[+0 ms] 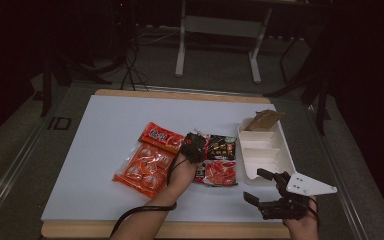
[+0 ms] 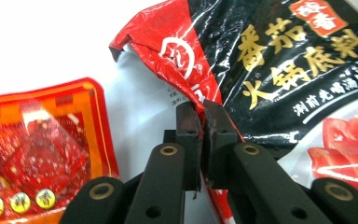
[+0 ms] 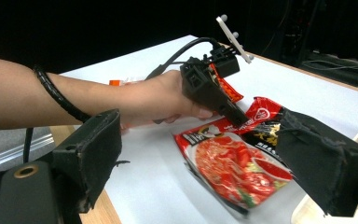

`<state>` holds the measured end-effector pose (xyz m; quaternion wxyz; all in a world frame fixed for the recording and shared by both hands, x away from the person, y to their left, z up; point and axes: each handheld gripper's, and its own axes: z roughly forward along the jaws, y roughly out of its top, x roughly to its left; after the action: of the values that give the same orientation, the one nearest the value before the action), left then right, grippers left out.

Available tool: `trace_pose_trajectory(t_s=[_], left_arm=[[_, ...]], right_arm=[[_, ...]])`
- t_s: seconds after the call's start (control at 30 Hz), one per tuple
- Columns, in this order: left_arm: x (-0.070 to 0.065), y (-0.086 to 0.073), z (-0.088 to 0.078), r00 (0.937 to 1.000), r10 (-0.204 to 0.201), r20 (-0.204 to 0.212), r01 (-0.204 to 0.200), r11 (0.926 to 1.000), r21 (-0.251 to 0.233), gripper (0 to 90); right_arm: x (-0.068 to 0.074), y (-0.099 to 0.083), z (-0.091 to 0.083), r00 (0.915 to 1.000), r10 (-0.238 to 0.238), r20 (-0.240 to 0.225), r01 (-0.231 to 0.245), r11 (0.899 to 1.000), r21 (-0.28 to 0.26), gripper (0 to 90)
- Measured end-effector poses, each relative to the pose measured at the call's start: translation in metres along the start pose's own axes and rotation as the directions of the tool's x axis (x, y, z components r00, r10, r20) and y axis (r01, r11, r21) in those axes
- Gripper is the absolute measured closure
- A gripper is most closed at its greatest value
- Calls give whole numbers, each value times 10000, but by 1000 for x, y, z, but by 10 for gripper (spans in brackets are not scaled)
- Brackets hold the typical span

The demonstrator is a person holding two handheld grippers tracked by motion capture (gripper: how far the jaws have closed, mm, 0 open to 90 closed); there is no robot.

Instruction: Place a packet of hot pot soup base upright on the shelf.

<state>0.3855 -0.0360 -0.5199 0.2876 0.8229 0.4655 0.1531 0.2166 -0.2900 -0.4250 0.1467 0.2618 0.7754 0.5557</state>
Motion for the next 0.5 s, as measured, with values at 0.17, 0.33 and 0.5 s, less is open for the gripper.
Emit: trace_pose_trajectory(t_s=[0.17, 0.33, 0.5], left_arm=[[1, 0, -1, 9999, -75, 77, 75, 10000, -57, 890], [7, -4, -5, 9985, -325, 439, 348, 9981, -508, 894], [10, -4, -20, 9974, -524, 497, 582, 9907, -1231, 895]], right_arm=[[-2, 0, 0, 10000, 77, -3, -77, 10000, -28, 140], [-3, 0, -2, 10000, 69, 48, -68, 10000, -53, 141], [-5, 1, -5, 9997, 101, 218, -97, 9998, -159, 141]])
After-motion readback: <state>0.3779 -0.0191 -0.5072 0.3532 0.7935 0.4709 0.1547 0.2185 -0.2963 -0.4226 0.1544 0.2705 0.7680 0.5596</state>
